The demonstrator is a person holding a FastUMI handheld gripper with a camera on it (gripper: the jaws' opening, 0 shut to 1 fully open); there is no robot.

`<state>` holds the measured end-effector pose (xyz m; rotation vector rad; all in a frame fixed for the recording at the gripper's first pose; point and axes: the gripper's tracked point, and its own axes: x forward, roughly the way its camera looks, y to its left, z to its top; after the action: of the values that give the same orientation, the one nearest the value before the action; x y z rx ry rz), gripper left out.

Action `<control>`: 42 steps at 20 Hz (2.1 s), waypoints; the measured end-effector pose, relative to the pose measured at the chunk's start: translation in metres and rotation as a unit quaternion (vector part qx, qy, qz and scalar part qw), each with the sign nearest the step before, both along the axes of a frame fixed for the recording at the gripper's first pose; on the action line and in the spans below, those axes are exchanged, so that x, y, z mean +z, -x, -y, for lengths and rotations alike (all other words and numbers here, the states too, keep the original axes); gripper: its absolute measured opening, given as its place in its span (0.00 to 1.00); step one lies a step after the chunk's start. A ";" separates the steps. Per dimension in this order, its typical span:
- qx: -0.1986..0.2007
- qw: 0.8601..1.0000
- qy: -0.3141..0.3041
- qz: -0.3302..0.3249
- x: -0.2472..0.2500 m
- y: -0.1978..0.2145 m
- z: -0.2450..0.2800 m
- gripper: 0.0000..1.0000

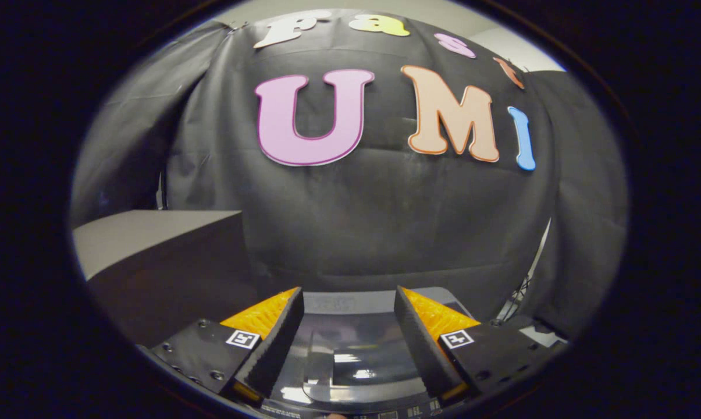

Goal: Put the clothes into the washing machine and then close the washing machine lid.

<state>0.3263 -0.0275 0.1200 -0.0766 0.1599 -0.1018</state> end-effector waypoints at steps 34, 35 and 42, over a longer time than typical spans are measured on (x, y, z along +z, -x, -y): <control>0.010 0.999 -0.006 0.047 -0.096 0.270 -0.005 0.97; 0.012 0.999 -0.003 0.052 -0.094 0.270 -0.005 0.97; 0.003 0.997 0.040 0.061 -0.076 0.265 0.003 0.98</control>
<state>0.0617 -0.0305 0.0443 -0.1500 0.0329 -0.1057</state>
